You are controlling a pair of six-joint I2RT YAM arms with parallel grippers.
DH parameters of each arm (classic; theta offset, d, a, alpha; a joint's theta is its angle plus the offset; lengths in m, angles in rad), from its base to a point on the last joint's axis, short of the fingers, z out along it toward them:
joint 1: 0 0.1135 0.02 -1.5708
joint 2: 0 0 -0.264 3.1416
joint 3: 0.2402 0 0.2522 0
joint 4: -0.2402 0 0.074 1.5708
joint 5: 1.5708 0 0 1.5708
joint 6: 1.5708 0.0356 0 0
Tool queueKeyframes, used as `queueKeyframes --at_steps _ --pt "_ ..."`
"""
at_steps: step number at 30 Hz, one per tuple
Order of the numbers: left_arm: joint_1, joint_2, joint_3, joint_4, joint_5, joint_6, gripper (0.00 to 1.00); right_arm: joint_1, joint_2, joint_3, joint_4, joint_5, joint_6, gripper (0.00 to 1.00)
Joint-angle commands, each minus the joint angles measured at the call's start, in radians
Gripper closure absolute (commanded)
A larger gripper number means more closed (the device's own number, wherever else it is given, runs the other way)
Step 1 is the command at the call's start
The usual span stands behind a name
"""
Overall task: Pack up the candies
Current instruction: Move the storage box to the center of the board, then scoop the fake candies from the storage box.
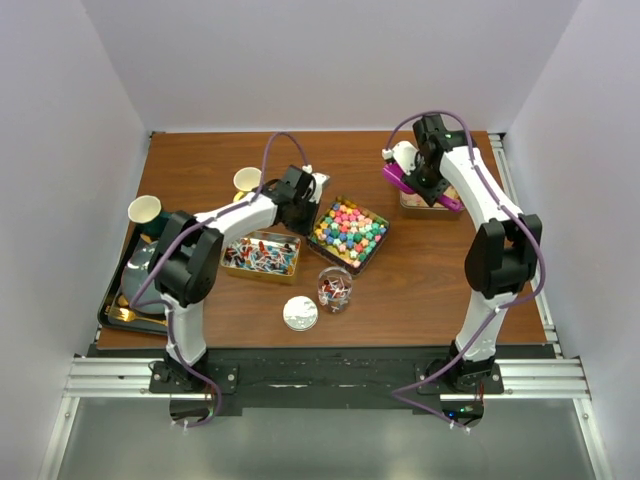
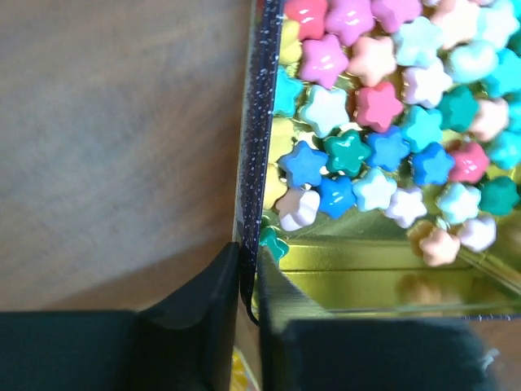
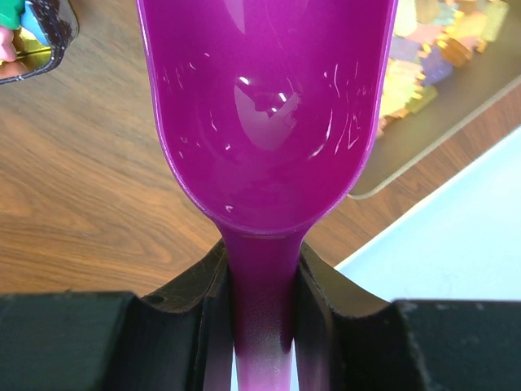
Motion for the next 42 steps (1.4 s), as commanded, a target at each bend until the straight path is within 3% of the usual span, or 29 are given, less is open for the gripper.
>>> queueKeyframes --at_steps 1,3,6,12,16,18,22,25,31,42 --pt "0.01 -0.086 -0.088 -0.032 0.15 -0.075 0.7 -0.005 0.035 0.102 -0.079 -0.043 0.023 1.0" --pt "0.015 -0.107 -0.112 -0.006 0.276 -0.044 0.65 -0.004 0.049 0.126 -0.093 -0.037 0.02 1.0" --pt "0.034 -0.109 -0.088 0.008 0.342 0.006 0.59 -0.004 0.07 0.161 -0.099 -0.04 0.02 1.0" --pt "0.106 -0.075 0.019 0.034 0.463 0.052 0.56 0.024 0.096 0.241 -0.14 -0.074 -0.026 1.0" --pt "0.166 -0.096 0.107 0.003 0.451 0.072 0.56 0.056 0.017 0.162 -0.097 -0.098 -0.16 1.0" --pt "0.198 -0.107 0.122 0.052 0.511 0.063 0.53 0.07 -0.035 0.099 -0.077 -0.126 -0.258 1.0" --pt "0.264 -0.084 0.136 0.221 0.766 -0.039 0.49 0.117 -0.099 0.03 -0.03 -0.192 -0.325 1.0" --pt "0.266 -0.046 0.161 0.299 0.868 -0.117 0.44 0.16 -0.114 0.024 -0.025 -0.213 -0.333 1.0" --pt "0.266 0.005 0.134 0.486 0.989 -0.269 0.43 0.241 -0.109 0.014 -0.016 -0.216 -0.342 1.0" --pt "0.266 0.075 0.115 0.649 1.035 -0.406 0.51 0.278 -0.062 0.077 0.012 -0.213 -0.306 1.0"
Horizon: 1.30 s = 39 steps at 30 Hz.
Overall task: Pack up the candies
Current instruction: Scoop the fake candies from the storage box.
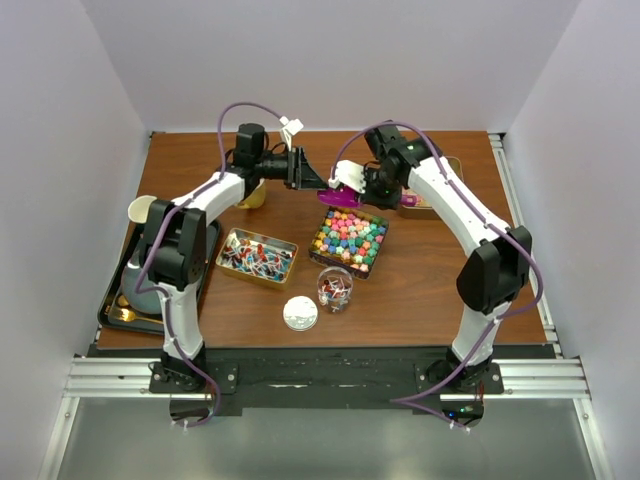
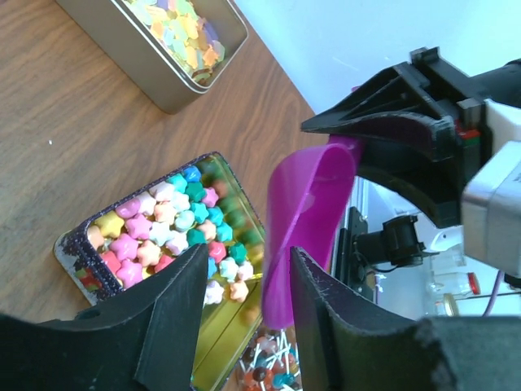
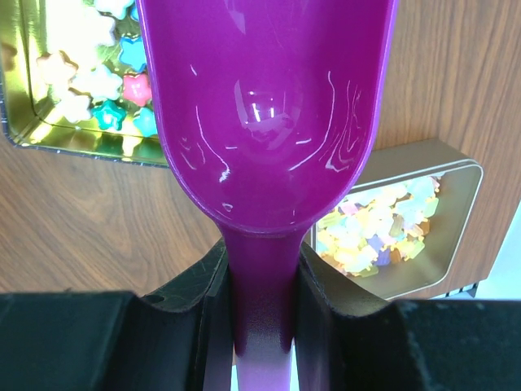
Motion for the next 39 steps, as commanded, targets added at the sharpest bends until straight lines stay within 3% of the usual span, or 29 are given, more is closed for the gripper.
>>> queueKeyframes --at_steps 1,9,12,15,16,18,20,24,27,28,32,36,39 --pt "0.001 0.004 -0.007 0.126 0.063 -0.08 0.53 0.004 0.012 0.058 0.041 -0.01 0.011 1.0" --pt "0.001 0.025 -0.008 0.167 0.103 -0.113 0.56 0.016 0.07 0.121 0.088 0.026 0.113 1.0" --pt "0.002 0.029 -0.013 0.166 0.101 -0.112 0.61 0.018 0.066 0.13 0.105 0.015 0.123 1.0" --pt "0.001 0.036 -0.014 0.182 0.112 -0.127 0.76 0.027 0.054 0.12 0.117 0.007 0.121 1.0" --pt "0.002 0.036 -0.022 0.208 0.115 -0.136 0.87 0.029 0.045 0.107 0.129 0.007 0.121 1.0" --pt "0.002 0.041 -0.033 0.239 0.126 -0.166 1.0 0.032 0.038 0.093 0.14 -0.002 0.123 1.0" --pt "0.002 0.038 -0.039 0.255 0.126 -0.172 1.0 0.032 0.035 0.087 0.128 -0.014 0.127 1.0" --pt "0.01 0.033 -0.047 0.261 0.133 -0.159 1.0 -0.029 0.015 0.084 0.087 -0.14 0.188 0.6" --pt "0.01 0.038 -0.062 0.304 0.155 -0.181 1.0 -0.164 -0.021 0.078 0.093 -0.408 0.262 0.45" --pt "0.01 0.041 -0.07 0.334 0.161 -0.193 1.0 -0.198 -0.032 0.067 0.113 -0.539 0.273 0.28" --pt "0.01 0.045 -0.079 0.367 0.167 -0.225 1.0 -0.26 -0.123 -0.031 0.205 -0.674 0.215 0.25" --pt "0.01 0.041 -0.096 0.4 0.173 -0.252 1.0 -0.255 -0.205 -0.161 0.34 -0.711 0.219 0.26" --pt "0.01 0.036 -0.099 0.4 0.173 -0.252 1.0 -0.249 -0.204 -0.169 0.331 -0.718 0.198 0.28"
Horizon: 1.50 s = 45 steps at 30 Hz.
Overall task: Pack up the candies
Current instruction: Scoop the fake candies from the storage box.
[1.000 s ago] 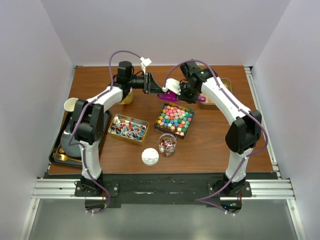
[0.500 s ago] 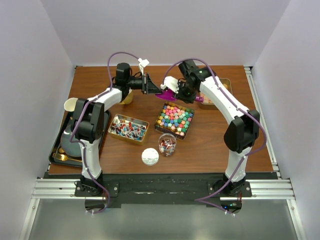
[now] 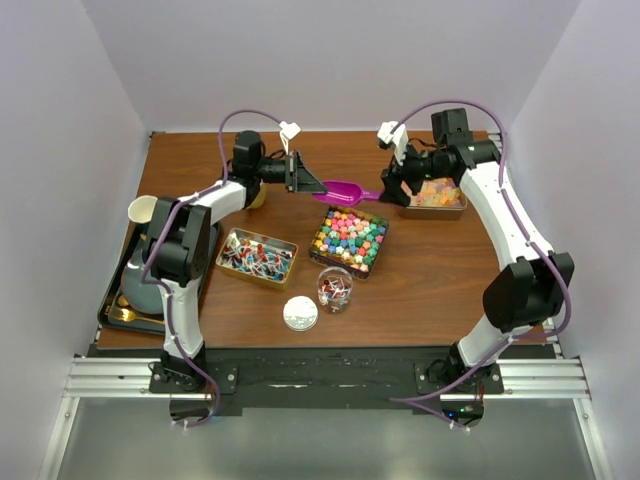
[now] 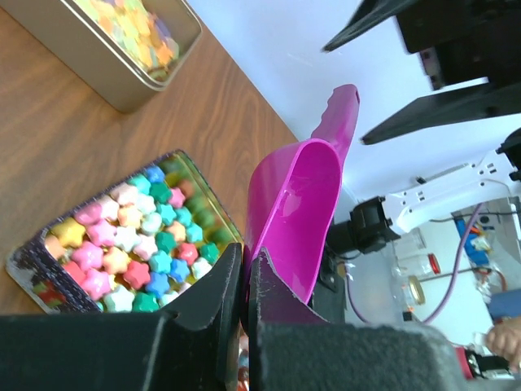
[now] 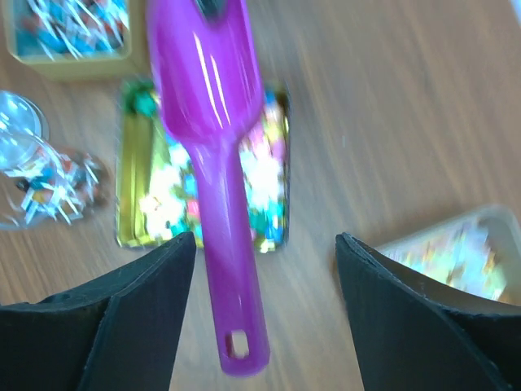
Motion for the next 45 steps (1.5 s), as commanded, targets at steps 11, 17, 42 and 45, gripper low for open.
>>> queueKeyframes --at_steps 11,17,42,45 --pt "0.001 -0.005 -0.024 0.086 0.053 -0.05 1.0 0.06 -0.037 -0.059 0.068 -0.049 -0.16 0.31" --pt "0.001 -0.003 -0.029 0.111 0.06 -0.069 1.0 0.08 -0.037 -0.081 0.037 -0.018 -0.223 0.33" --pt "0.048 -0.077 0.013 -0.573 -0.228 0.442 0.5 0.084 0.12 0.24 -0.436 0.244 -0.565 1.0" --pt "0.048 -0.116 -0.025 -0.677 -0.306 0.621 0.49 0.083 0.167 0.329 -0.553 0.393 -0.692 1.0"
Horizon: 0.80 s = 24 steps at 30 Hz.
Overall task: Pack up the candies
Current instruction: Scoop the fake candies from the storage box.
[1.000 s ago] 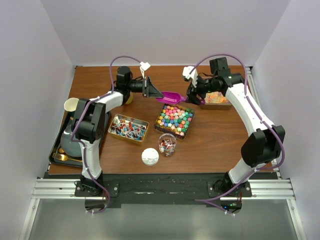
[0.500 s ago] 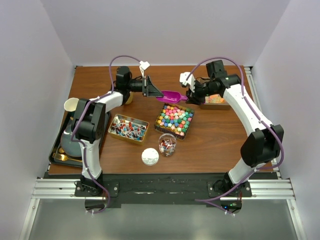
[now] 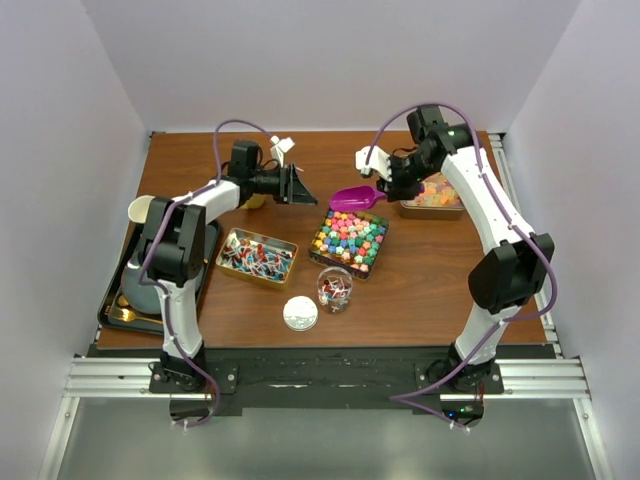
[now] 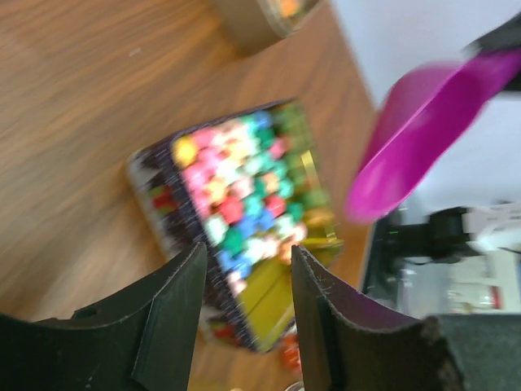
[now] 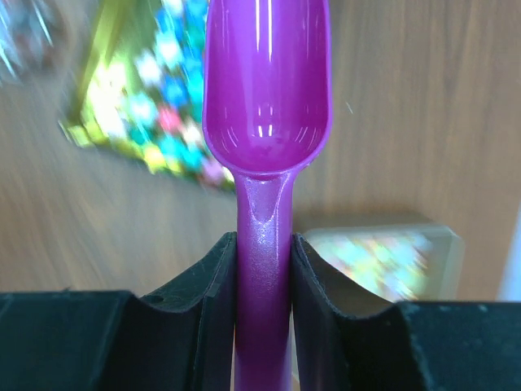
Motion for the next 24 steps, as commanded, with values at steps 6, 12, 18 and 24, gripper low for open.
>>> queueKeyframes --at_steps 6,12,18,24 --pt "0.009 -0.223 -0.145 -0.275 -0.193 0.565 0.48 0.047 0.096 0.216 -0.362 0.437 -0.364 1.0" --pt "-0.012 -0.301 -0.254 -0.29 -0.188 0.806 0.47 0.12 0.126 0.21 -0.37 0.544 -0.383 1.0" --pt "-0.066 -0.324 -0.314 -0.304 -0.177 0.903 0.47 0.182 0.13 0.157 -0.37 0.617 -0.354 1.0" --pt "-0.172 -0.364 -0.412 -0.163 -0.28 0.842 0.47 0.228 0.126 0.096 -0.37 0.727 -0.32 1.0"
